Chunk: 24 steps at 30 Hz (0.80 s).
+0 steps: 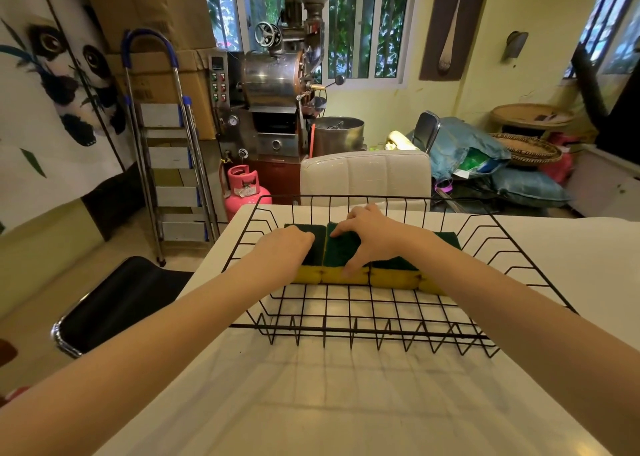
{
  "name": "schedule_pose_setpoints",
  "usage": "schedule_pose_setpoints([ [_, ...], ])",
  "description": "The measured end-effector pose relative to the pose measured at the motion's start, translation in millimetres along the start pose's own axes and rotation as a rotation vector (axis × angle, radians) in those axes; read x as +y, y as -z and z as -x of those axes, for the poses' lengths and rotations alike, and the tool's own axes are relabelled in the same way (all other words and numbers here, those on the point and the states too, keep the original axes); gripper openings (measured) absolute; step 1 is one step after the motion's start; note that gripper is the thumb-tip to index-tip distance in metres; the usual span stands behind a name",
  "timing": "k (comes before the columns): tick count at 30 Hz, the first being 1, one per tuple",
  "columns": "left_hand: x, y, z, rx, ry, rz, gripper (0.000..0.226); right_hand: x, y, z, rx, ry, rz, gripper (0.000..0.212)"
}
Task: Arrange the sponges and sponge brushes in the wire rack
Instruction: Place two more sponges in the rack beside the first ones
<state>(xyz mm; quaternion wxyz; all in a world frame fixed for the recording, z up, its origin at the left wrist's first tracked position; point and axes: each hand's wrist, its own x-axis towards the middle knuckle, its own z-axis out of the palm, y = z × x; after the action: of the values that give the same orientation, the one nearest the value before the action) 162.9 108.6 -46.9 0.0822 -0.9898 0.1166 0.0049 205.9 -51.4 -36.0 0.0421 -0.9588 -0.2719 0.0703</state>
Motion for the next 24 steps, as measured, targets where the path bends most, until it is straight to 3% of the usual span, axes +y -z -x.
schedule_pose_setpoints([
  [7, -2, 2, -1, -0.063, -0.026, 0.016, 0.053, -5, -6, 8, 0.005, -0.004, -0.036, 0.085],
  [13, -3, 21, 18, -0.140, -0.062, 0.359, 0.050, -11, 5, 33, 0.030, -0.020, -0.242, 0.083],
  [24, 46, 64, 84, 0.027, -0.386, 0.620, 0.070, -28, 9, 137, 0.349, 0.021, -0.437, 0.074],
])
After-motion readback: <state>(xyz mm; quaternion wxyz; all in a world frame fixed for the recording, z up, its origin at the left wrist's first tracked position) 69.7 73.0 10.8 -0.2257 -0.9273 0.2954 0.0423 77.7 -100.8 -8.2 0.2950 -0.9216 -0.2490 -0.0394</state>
